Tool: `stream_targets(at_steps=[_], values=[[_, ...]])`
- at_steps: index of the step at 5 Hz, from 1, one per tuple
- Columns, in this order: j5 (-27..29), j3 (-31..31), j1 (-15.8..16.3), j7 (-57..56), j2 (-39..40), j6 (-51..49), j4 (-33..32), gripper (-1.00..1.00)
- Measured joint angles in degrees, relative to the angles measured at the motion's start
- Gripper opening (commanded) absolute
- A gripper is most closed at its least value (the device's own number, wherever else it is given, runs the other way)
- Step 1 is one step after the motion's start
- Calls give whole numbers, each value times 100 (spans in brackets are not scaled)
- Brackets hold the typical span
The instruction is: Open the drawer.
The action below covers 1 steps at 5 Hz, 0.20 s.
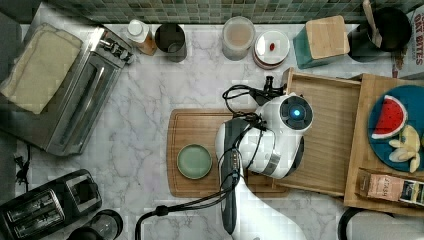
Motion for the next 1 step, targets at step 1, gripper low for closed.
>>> stream_targets(at_steps=[1], values=[[0,-17,10,0,-15,6,-11,100]])
